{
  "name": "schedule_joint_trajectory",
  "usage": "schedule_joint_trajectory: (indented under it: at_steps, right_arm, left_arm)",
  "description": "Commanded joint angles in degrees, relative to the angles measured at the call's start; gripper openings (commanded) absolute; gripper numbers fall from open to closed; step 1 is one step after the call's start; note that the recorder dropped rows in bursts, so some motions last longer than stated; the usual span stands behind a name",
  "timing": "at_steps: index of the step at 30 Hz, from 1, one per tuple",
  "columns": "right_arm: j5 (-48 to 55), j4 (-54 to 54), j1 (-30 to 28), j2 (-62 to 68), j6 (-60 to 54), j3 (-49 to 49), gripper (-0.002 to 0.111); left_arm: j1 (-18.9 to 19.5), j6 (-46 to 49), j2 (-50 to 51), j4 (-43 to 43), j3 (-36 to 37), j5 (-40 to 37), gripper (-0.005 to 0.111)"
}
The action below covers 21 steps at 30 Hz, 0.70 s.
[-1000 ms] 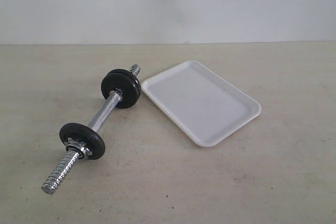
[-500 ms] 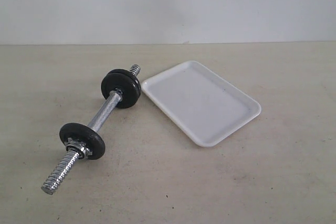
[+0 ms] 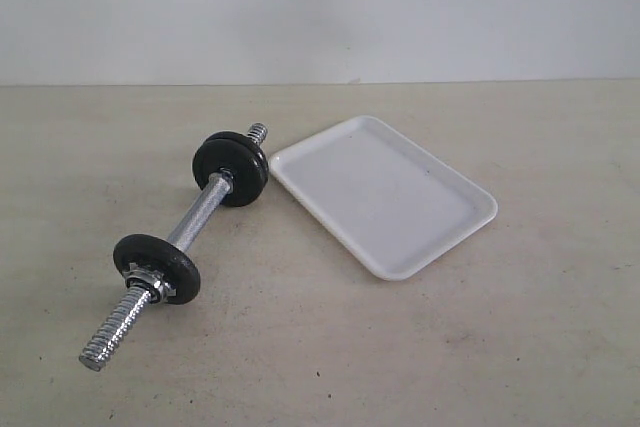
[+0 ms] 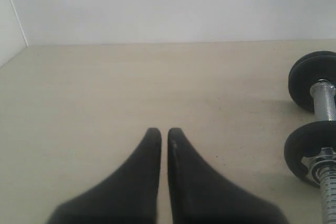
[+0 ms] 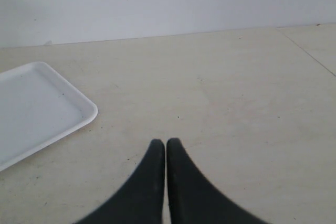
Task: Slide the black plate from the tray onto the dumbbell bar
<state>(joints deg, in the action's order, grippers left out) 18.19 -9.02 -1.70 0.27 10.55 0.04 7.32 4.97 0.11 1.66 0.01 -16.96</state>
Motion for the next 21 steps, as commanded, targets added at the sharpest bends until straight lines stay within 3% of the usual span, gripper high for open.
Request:
schedule_joint_trajectory:
  at_steps: [1,9,21]
  right_arm:
    - [-0.30,-0.25,0.25,-0.27,-0.17,-0.04,0.000]
    - [-0.30,-0.25,0.25,-0.27,-0.17,-0.04,0.000]
    - [-0.30,-0.25,0.25,-0.27,-0.17,-0.04,0.000]
  left_arm:
    - [0.14,-0.76,-0.11,0.33,-0.01,-0.04,0.004]
    - [2.14,-3.94,-0.11,0.63,-0.01,0.32,0.004]
    - [2.14,-3.94,-0.11,0.63,-0.01,0.59,0.004]
